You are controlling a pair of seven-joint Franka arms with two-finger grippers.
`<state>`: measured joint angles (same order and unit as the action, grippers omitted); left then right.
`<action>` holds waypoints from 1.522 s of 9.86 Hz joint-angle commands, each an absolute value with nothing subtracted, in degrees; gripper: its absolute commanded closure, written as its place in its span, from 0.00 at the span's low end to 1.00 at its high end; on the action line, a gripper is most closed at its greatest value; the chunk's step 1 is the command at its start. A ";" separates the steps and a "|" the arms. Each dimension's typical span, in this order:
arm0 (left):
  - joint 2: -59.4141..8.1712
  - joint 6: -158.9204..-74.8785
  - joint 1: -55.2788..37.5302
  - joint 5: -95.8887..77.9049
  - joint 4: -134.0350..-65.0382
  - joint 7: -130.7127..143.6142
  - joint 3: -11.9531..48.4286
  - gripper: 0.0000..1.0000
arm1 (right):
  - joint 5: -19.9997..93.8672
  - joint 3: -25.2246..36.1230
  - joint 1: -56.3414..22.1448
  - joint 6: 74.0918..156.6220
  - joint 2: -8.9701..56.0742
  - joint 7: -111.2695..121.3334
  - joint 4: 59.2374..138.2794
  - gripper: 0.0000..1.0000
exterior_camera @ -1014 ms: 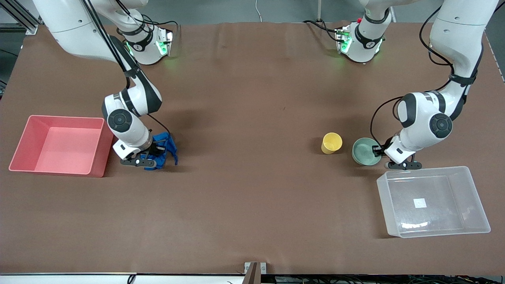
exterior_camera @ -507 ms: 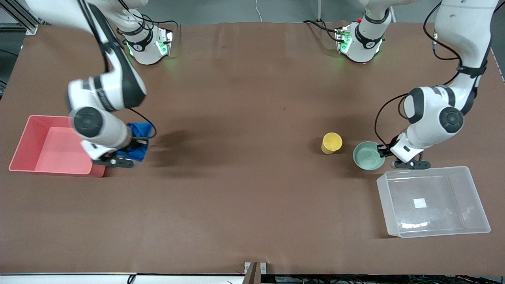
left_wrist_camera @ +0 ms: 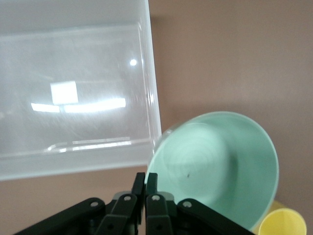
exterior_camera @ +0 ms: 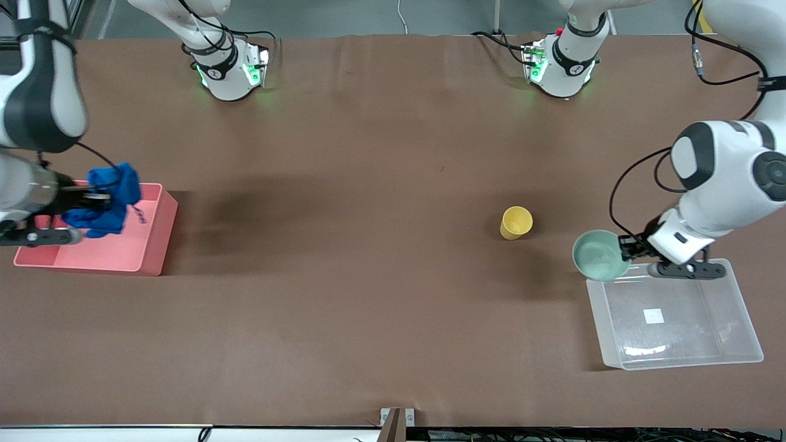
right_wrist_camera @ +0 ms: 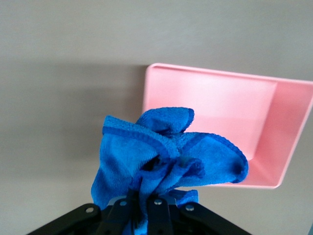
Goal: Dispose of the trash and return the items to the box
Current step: 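Carry the cloth into the pink bin while the left gripper lowers the bowl, then open both grippers, releasing the cloth and the green bowl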
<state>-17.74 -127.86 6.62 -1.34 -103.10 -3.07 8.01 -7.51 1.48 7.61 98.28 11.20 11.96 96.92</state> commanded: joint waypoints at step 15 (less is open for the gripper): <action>-50.19 -132.80 11.43 -0.35 -75.23 -15.91 4.39 0.20 | 0.60 7.57 7.56 112.03 4.93 9.09 109.82 0.00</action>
<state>-49.86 -132.35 11.97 -1.33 -74.71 -16.16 4.35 -1.40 8.75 7.75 117.48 5.98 13.49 114.23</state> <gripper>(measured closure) 0.573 0.000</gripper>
